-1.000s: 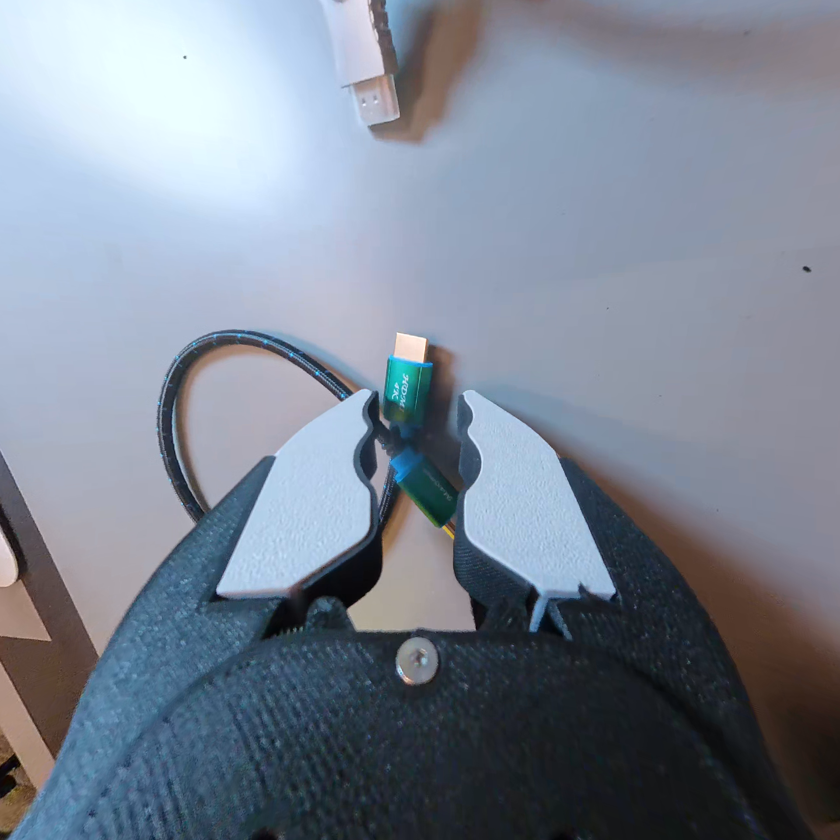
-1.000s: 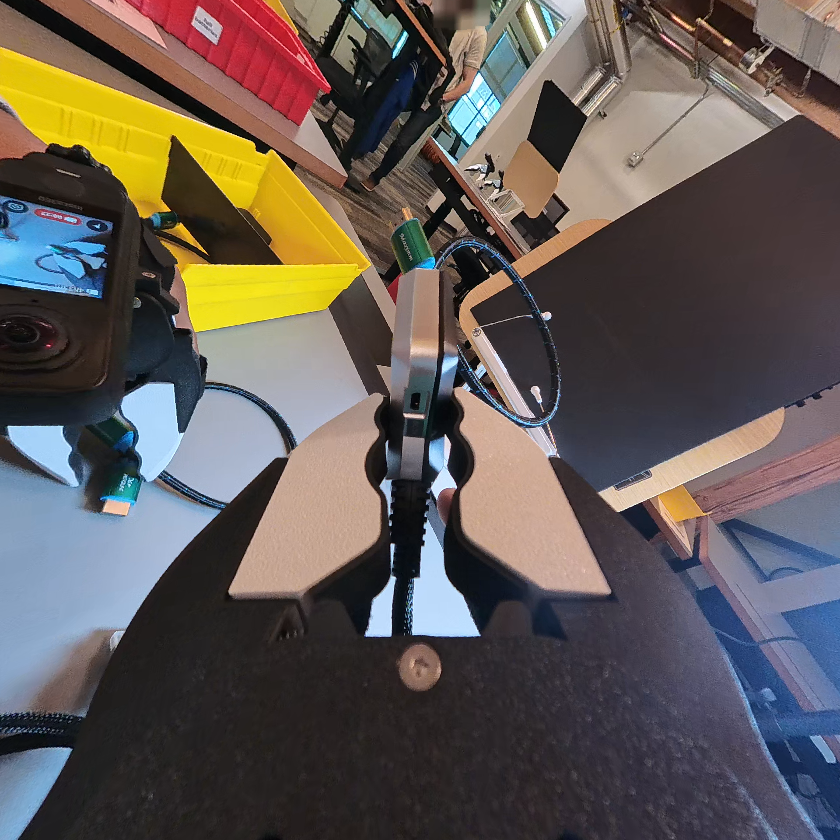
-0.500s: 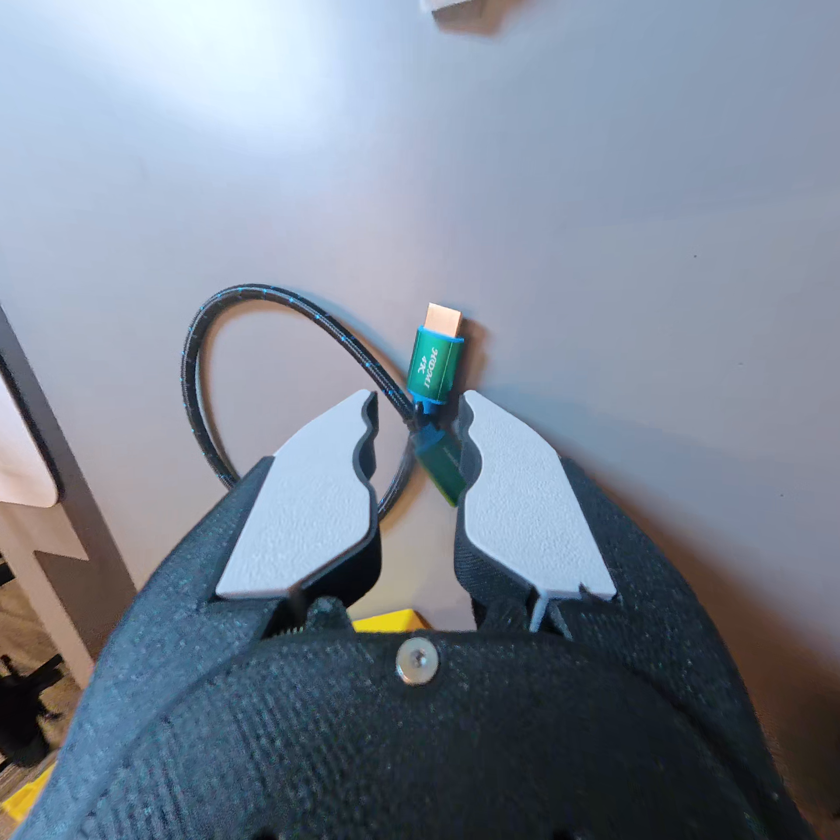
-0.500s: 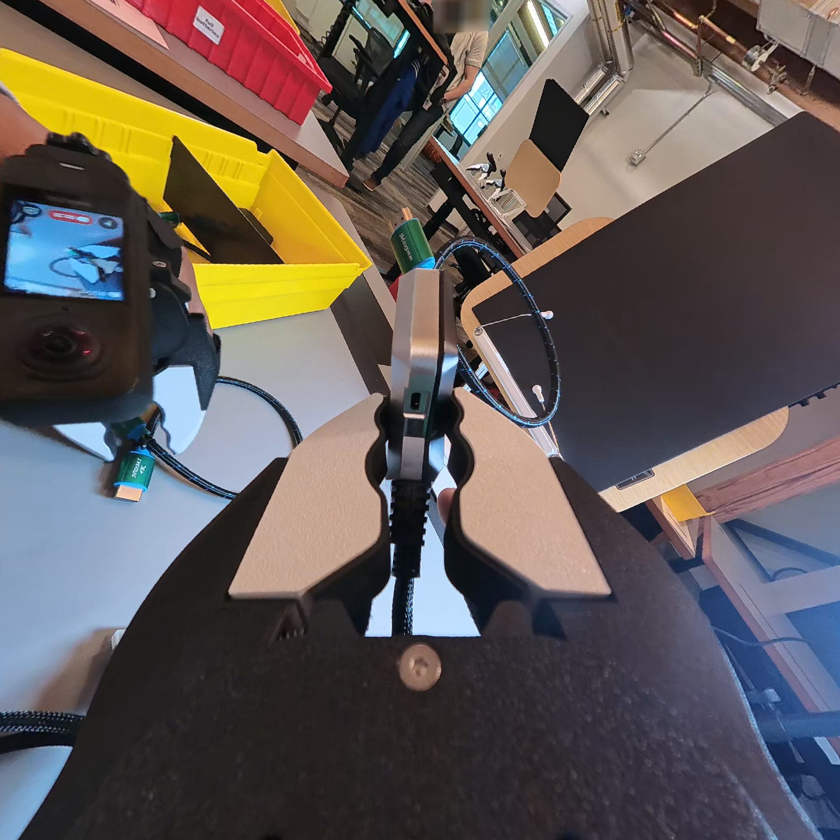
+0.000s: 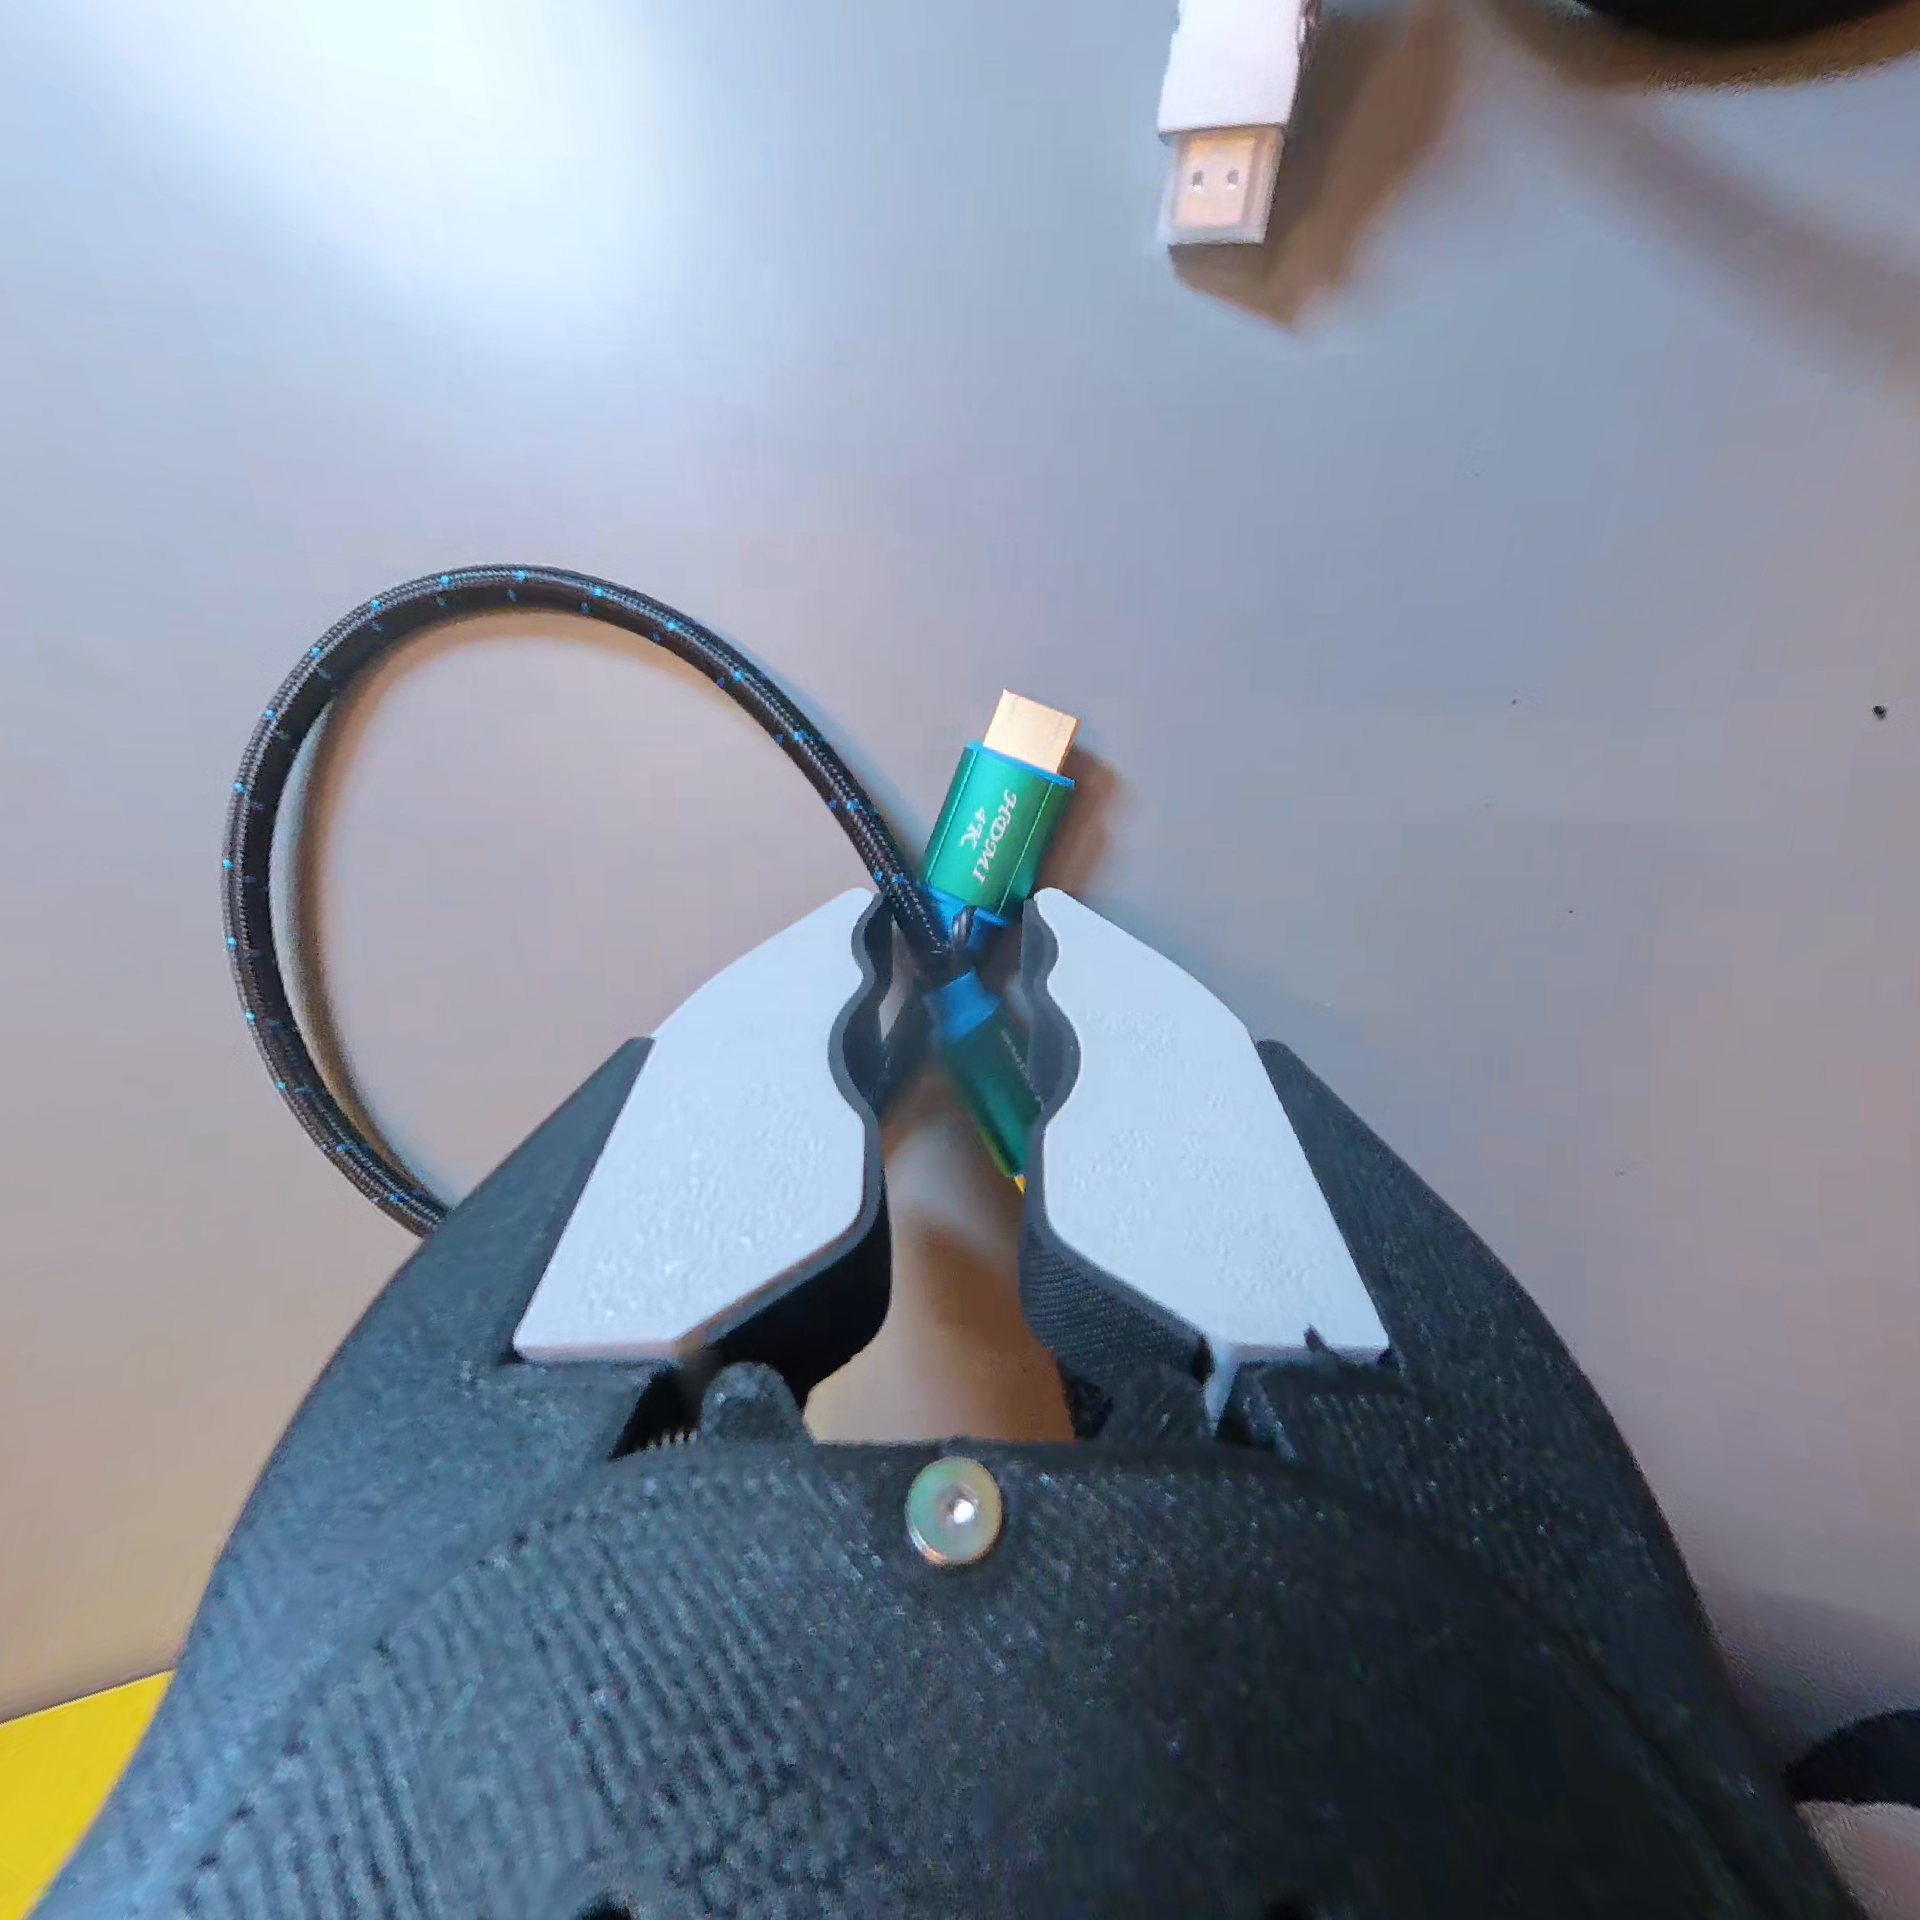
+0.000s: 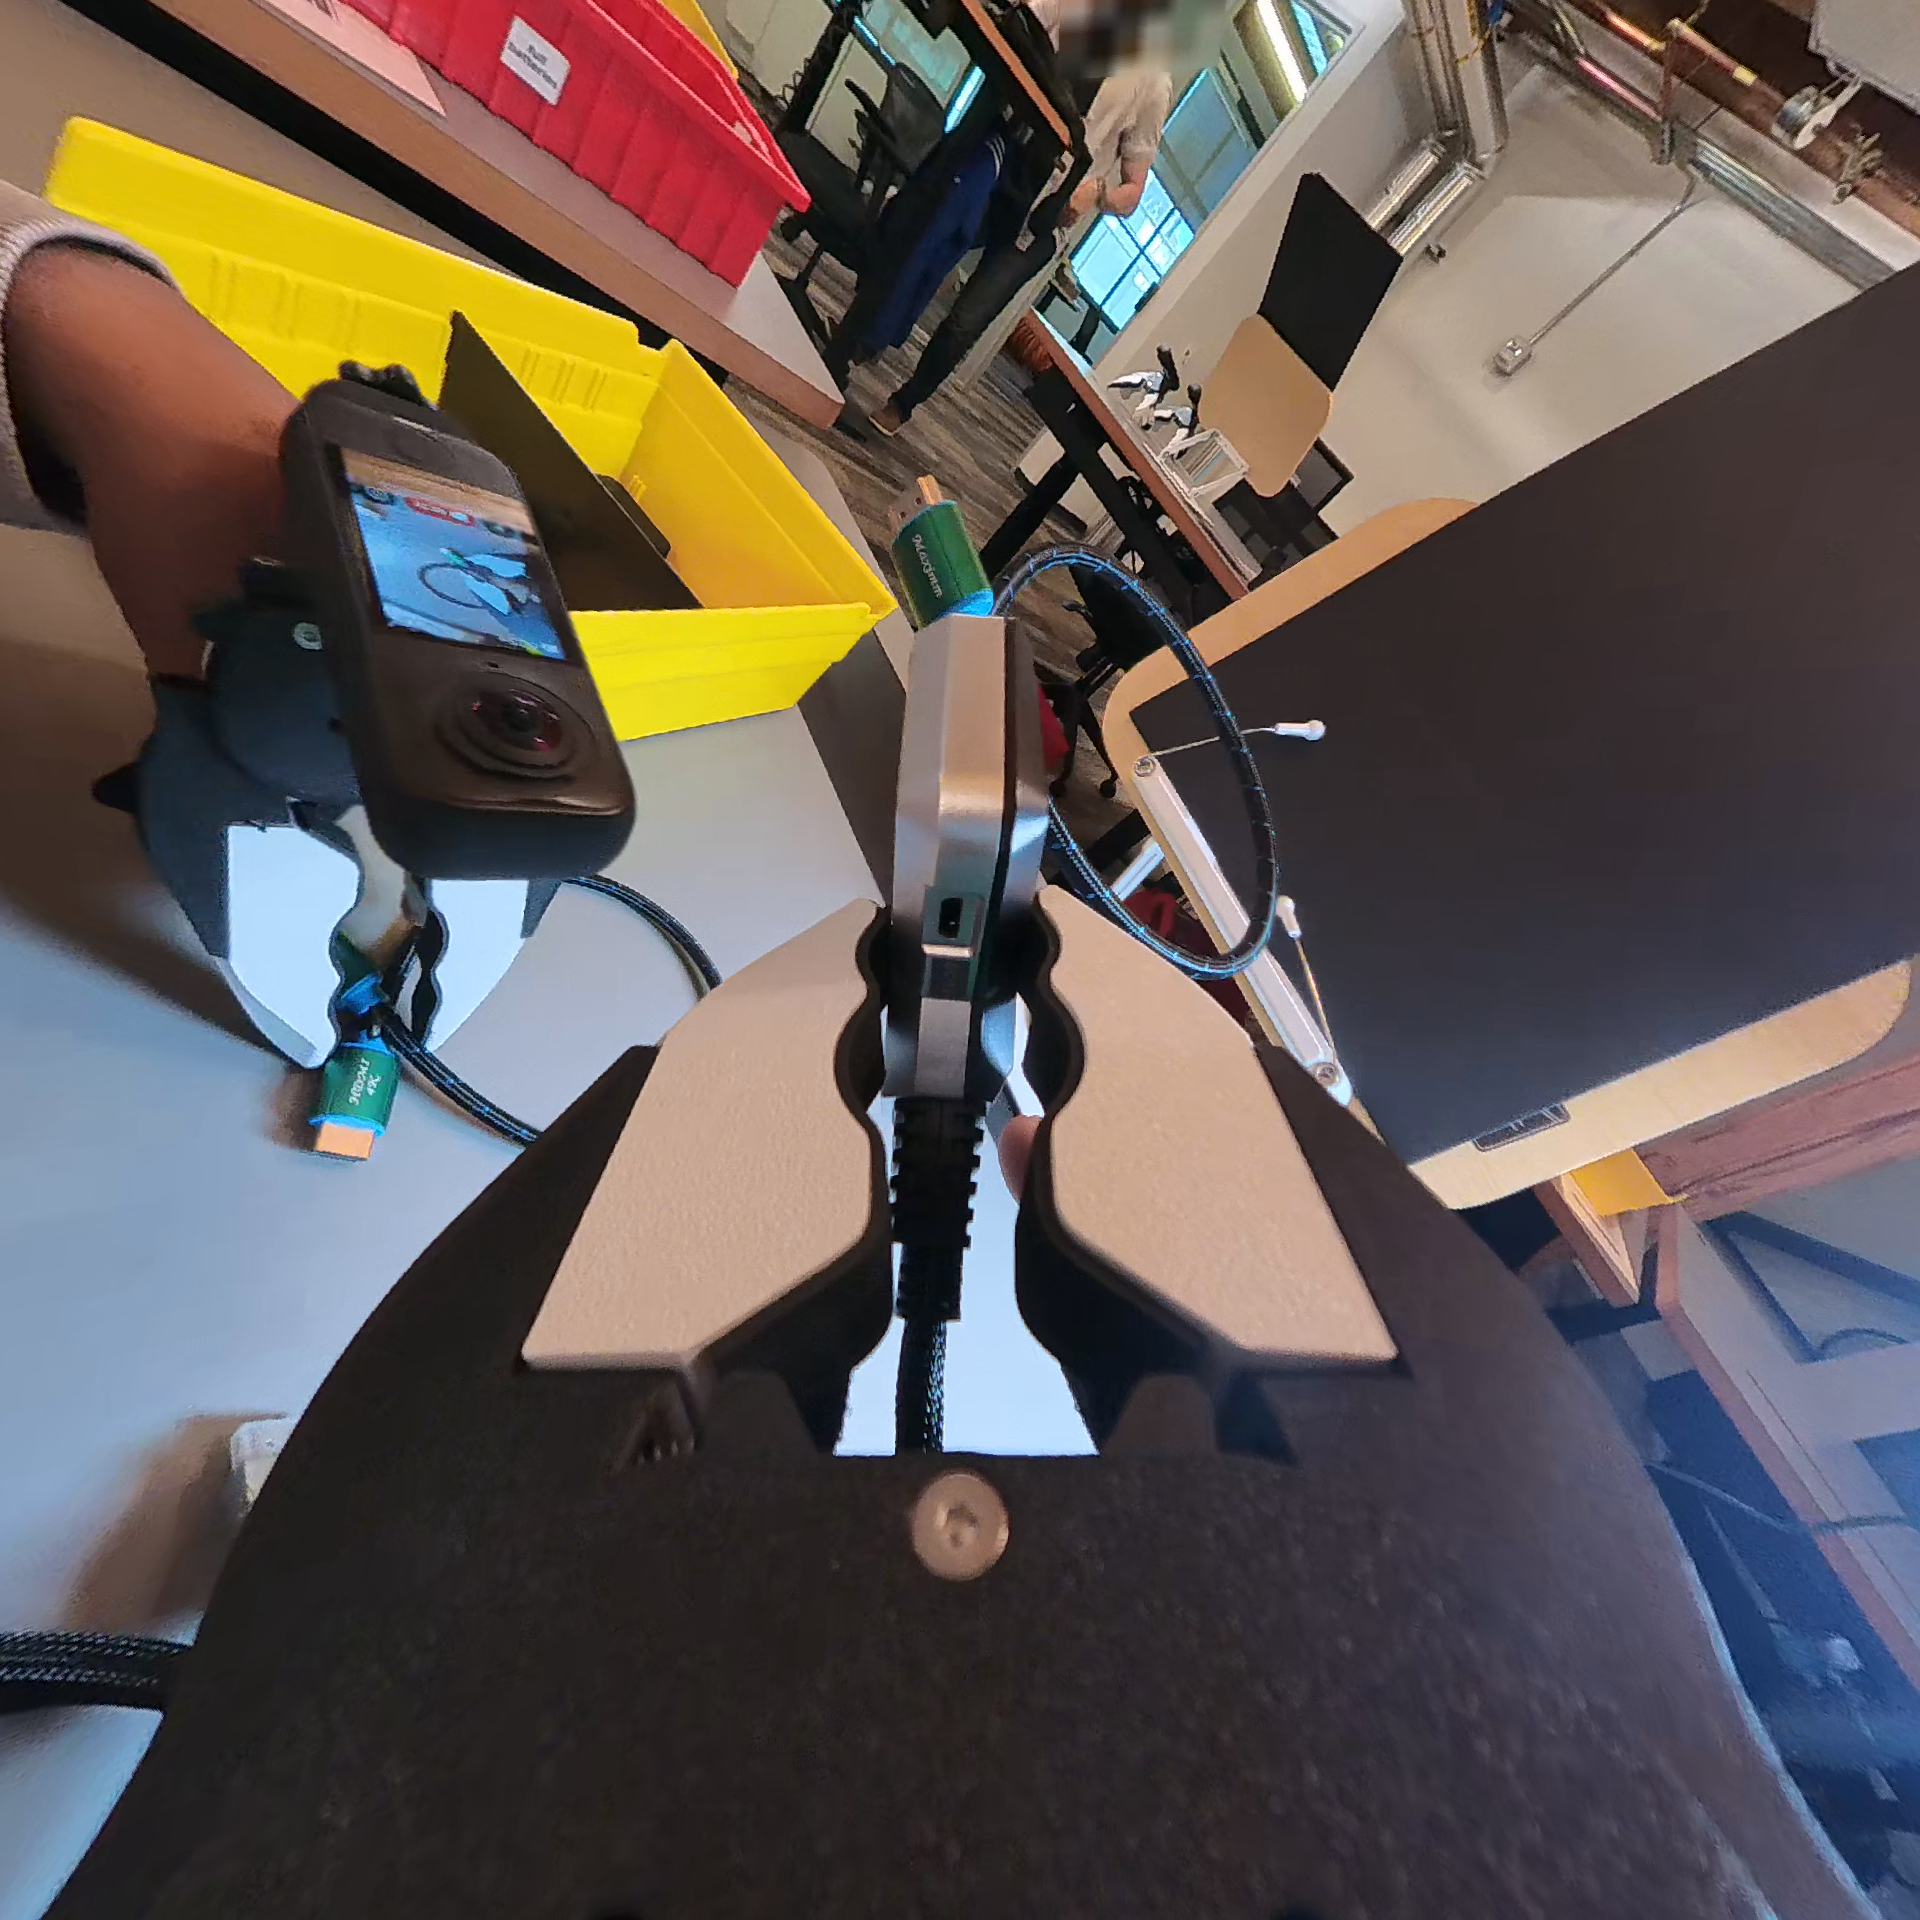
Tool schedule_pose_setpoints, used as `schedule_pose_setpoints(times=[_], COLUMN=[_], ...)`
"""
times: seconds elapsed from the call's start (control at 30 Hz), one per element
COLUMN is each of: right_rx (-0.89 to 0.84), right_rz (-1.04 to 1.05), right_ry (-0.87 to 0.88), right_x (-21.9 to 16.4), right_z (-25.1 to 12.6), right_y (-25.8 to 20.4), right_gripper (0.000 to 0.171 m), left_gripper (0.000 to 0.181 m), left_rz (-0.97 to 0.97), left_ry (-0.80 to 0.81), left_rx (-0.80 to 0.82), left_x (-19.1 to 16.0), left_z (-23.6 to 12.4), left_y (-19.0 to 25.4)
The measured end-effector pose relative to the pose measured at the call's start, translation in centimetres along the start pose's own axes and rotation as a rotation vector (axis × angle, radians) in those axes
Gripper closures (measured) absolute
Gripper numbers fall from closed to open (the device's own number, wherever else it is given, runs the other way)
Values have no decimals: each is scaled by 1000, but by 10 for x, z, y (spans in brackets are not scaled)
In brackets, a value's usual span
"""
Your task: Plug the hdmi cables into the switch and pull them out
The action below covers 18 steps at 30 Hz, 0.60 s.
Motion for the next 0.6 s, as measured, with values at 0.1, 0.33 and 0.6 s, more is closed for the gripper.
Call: schedule_pose_setpoints(times=[0.1,0.33,0.6], right_rx=[4,-24,-60], right_rz=[0,-25,-58], right_ry=[2,-10,-23], right_x=[1,1,3], right_z=[2,-5,-7], right_y=[-2,3,6], right_gripper=[148,148,148], left_gripper=[159,163,163], left_rz=[18,64,-108], left_ry=[-7,151,735], left_rx=[-9,-113,-5], left_x=[0,14,30], left_z=[0,-30,-186], left_y=[1,9,-22])
Point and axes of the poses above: each gripper's, where its closed fingertips meet, z out along the fingers, x out of its top, y = z × x across the jaws, the point moved 4 cm from there along -z, back along the fingers, and after that the axes turned 12 degrees about x, right-handed, at the moved point
